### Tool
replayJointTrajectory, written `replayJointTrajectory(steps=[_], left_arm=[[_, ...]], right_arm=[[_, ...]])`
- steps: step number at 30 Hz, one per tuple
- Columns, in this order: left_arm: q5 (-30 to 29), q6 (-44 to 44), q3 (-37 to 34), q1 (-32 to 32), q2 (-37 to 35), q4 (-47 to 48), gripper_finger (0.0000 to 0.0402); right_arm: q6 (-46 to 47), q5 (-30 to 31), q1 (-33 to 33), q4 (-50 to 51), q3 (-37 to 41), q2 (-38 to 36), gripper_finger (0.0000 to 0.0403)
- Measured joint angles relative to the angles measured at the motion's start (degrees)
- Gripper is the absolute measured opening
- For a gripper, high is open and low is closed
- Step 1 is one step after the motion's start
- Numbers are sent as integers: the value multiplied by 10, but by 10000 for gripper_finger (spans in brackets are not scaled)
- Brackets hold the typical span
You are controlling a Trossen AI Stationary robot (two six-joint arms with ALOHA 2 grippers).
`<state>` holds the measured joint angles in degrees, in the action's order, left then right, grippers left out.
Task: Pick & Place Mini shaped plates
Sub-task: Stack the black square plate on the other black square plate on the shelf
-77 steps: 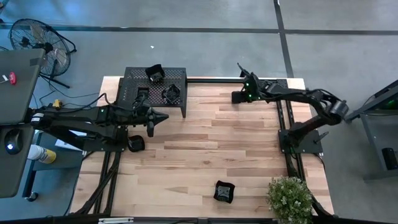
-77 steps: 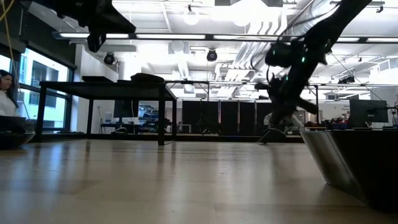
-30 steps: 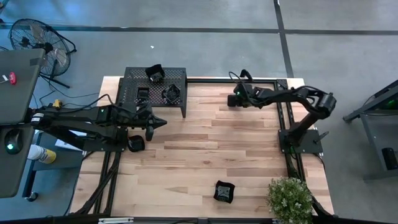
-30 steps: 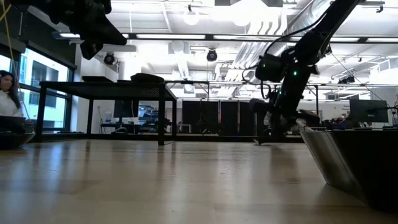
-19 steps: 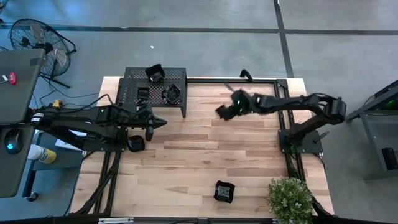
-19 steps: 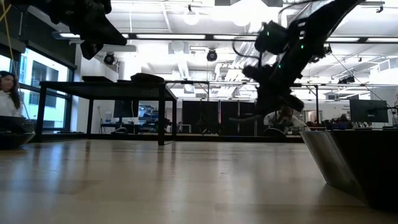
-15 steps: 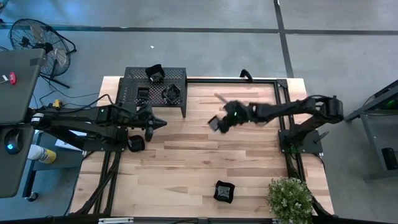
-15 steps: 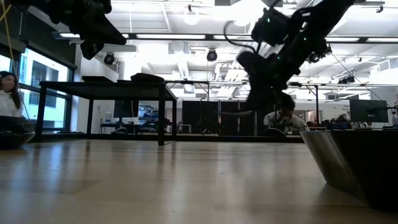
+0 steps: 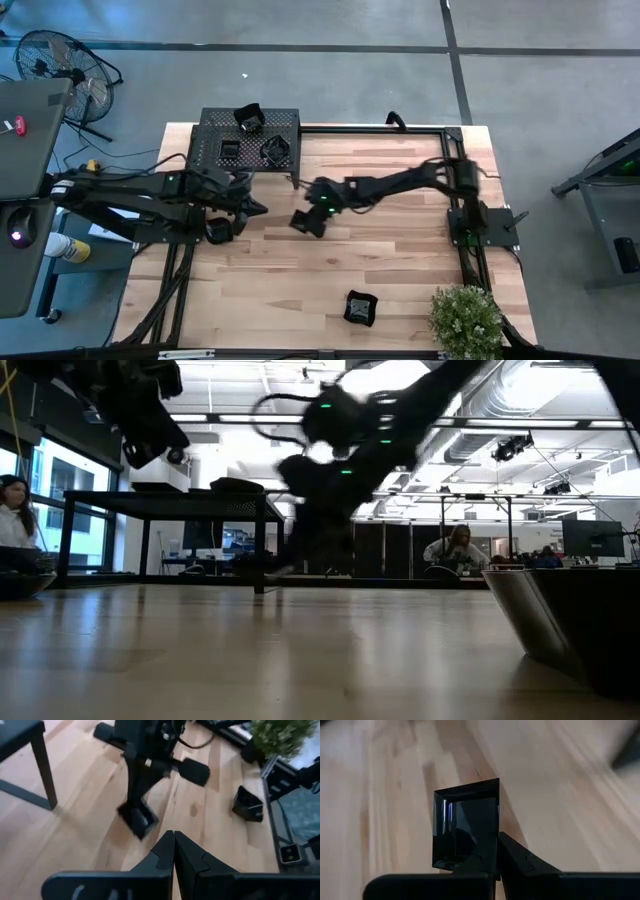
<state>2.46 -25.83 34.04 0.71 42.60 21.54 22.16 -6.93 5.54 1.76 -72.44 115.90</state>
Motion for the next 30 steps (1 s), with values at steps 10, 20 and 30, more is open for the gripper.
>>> replayJointTrajectory(steps=[10,20,30], left_arm=[[-34,-65,0,0,31,1,1],[-140,-168,5,-39,35,53,1],[-219,-305,58,-114,118,95,1]], right_arm=[[-42,-42,-5,41,-166,119,10],[-68,-30,-7,112,-167,70,106],[-170,4,-6,186,-97,-22,29]])
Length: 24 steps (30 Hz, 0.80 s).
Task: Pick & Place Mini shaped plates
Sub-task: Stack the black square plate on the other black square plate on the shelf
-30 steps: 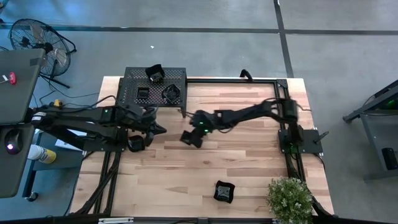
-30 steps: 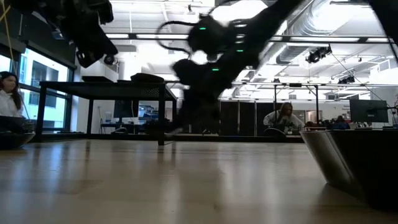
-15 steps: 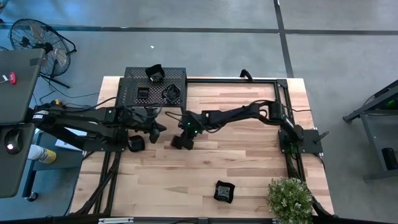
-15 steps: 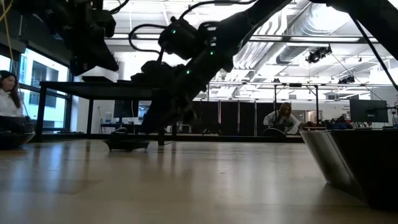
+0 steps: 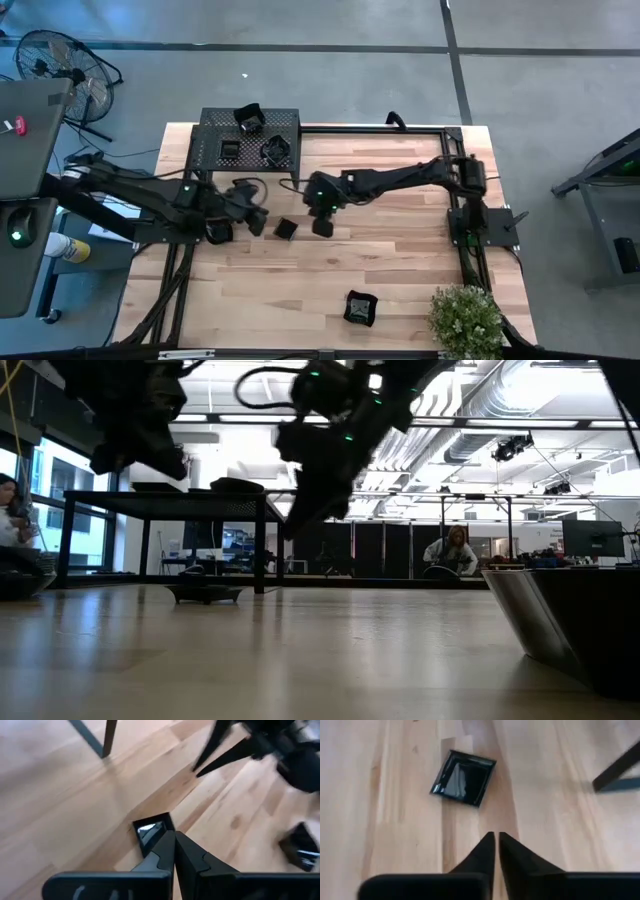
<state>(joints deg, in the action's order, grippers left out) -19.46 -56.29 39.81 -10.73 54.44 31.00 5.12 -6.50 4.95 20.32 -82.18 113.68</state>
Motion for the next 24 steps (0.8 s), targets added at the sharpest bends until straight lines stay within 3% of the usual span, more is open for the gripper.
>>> replayJointTrajectory(steps=[2,10,13,20,24], left_arm=[[-8,-21,27,-7,37,13,1],[-17,-98,150,-4,182,93,1],[16,-165,189,11,233,132,1],[75,-190,218,36,323,132,1],[88,-191,218,44,354,156,19]], right_arm=[[10,-13,3,-56,66,-34,8],[89,2,7,-199,322,-232,10],[117,19,7,-232,396,-308,3],[155,67,7,-276,519,-444,4],[157,64,13,-283,555,-491,3]])
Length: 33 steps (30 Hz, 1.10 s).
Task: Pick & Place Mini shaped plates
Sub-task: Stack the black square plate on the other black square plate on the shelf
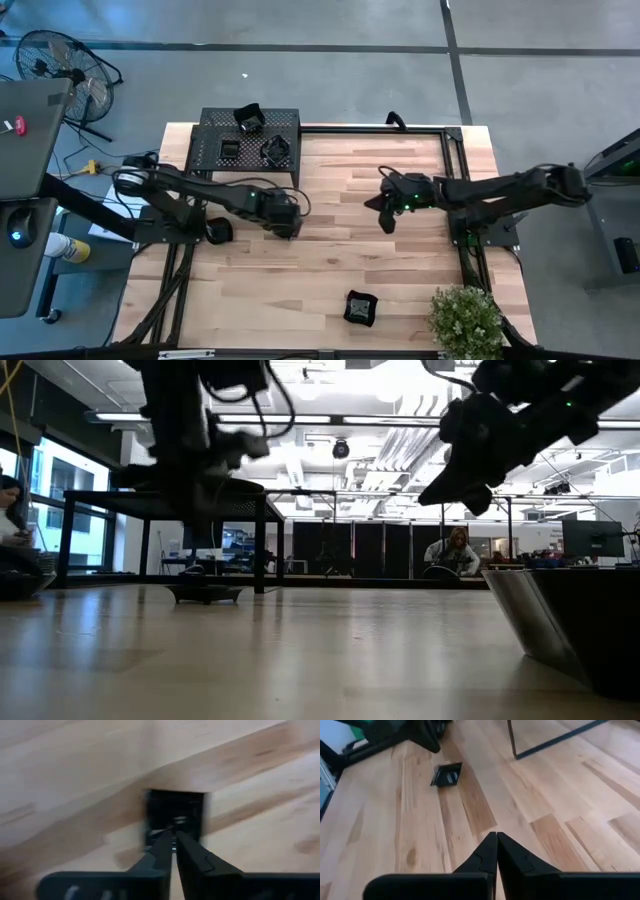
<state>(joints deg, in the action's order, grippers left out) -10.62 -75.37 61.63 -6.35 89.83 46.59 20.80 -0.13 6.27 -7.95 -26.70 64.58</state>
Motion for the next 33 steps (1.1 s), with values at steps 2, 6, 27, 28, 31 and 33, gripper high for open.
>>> replayJointTrajectory(steps=[2,6,27,28,31,33], left_arm=[[12,-1,0,2,13,15,38],[7,2,-1,13,29,38,81],[117,153,-96,82,31,-120,51],[119,153,-96,82,30,-125,36],[132,154,-92,82,18,-126,7],[134,156,-88,82,4,-115,9]], right_arm=[[0,-2,5,-1,13,-17,5],[-3,-3,15,2,15,-31,5],[-16,-14,39,-14,15,-31,2],[-16,-14,39,-14,15,-31,2],[-17,-13,39,-14,15,-31,4],[-18,-13,39,-14,15,-31,2]])
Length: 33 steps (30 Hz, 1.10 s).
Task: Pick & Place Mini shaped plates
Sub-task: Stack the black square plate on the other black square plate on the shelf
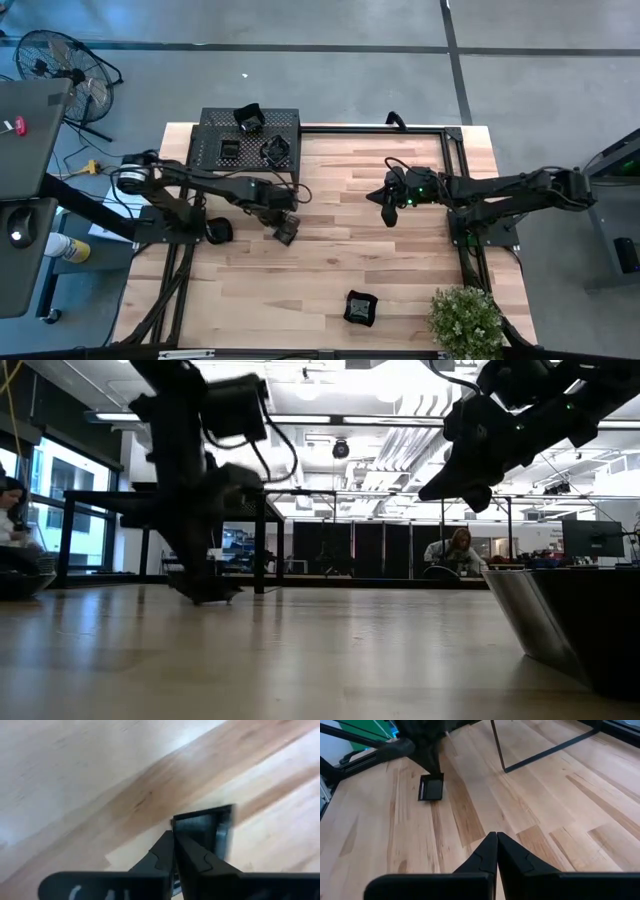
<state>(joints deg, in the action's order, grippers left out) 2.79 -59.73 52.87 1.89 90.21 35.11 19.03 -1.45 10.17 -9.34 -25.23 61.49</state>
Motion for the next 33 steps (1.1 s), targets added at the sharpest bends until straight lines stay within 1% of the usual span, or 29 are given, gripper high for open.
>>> replayJointTrajectory(steps=[4,8,12,18,22,25,28,30,33], left_arm=[[1,10,11,7,-53,19,2],[-3,15,16,32,-134,59,2],[-10,26,17,76,-234,99,1],[-51,27,17,146,-388,163,1],[-80,31,17,192,-464,199,0],[-83,56,17,232,-494,213,0],[-77,90,17,280,-502,223,0],[-58,121,17,320,-501,222,0],[-13,173,17,388,-496,221,0]], right_arm=[[-2,5,0,-1,0,0,3],[-13,9,0,-5,0,0,6],[-15,9,0,-4,0,0,2],[-15,9,0,-6,0,0,4],[-12,9,0,-9,0,0,2],[-11,9,0,-9,0,0,3],[-11,9,0,-13,0,0,4],[-11,9,0,-13,0,0,2],[-11,4,0,-13,0,0,2]])
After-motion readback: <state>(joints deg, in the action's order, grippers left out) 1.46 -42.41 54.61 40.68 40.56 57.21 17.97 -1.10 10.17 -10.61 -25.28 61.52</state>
